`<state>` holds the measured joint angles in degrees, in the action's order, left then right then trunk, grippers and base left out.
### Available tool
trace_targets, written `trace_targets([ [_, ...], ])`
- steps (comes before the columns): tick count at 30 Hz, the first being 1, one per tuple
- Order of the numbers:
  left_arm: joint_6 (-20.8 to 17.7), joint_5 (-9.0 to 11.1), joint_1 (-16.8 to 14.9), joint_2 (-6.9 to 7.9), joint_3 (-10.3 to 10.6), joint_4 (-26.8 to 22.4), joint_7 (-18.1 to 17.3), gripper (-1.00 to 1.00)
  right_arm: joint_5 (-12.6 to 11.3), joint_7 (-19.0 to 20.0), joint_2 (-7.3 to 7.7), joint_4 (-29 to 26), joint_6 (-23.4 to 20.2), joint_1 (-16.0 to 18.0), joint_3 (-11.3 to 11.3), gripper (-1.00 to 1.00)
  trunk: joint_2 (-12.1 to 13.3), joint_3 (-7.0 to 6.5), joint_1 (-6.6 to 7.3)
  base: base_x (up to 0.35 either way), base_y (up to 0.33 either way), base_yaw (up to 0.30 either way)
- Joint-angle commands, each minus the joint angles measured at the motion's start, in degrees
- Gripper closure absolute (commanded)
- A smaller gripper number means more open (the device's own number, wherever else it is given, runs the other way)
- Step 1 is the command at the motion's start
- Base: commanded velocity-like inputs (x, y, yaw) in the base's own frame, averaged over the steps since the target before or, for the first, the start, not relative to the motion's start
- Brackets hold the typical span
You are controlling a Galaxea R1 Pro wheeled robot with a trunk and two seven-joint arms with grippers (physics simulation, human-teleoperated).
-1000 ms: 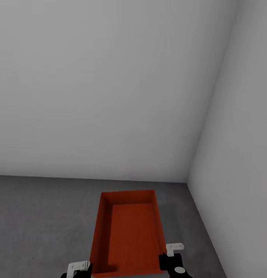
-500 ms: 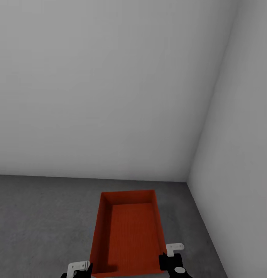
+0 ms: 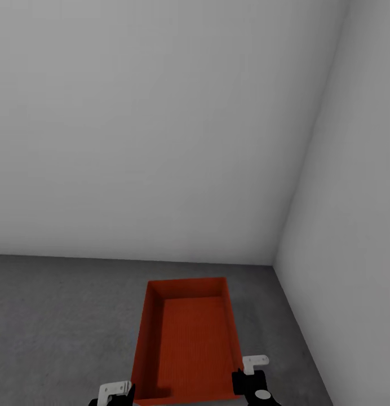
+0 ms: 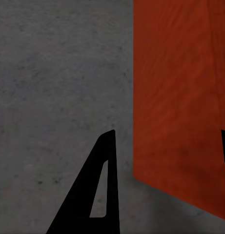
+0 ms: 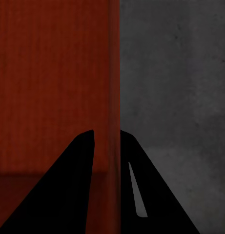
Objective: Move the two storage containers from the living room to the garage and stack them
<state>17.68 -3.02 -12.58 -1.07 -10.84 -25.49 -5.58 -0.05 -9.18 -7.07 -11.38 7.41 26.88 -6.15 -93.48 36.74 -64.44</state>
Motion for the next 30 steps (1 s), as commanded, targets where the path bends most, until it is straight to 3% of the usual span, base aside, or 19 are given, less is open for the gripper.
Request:
trace_targets([
  [1,0.01,0.03,0.01,0.63,-1.04,0.09,0.04,1.00,0.40,-0.47,0.04,-0.48,0.14,0.10,2.64,1.00,-0.43,0.23,-0.21,0.000,0.000,0.000],
  [8,0.02,0.03,0.01,0.63,-1.05,0.09,0.04,1.00,0.40,-0.47,0.04,-0.48,0.14,0.10,2.64,1.00,-3.24,1.49,-1.75,0.000,0.000,0.000],
  [24,-0.01,0.03,0.01,0.63,-1.03,0.09,0.04,1.00,0.40,-0.48,0.04,-0.48,0.14,0.10,2.64,1.00,-4.84,2.21,-2.63,0.000,0.000,0.000],
  [30,0.00,0.03,0.01,0.63,-1.02,0.09,0.04,1.00,0.40,-0.46,0.04,-0.48,0.14,0.10,2.64,1.00,-7.25,3.28,-3.95,0.000,0.000,0.000],
])
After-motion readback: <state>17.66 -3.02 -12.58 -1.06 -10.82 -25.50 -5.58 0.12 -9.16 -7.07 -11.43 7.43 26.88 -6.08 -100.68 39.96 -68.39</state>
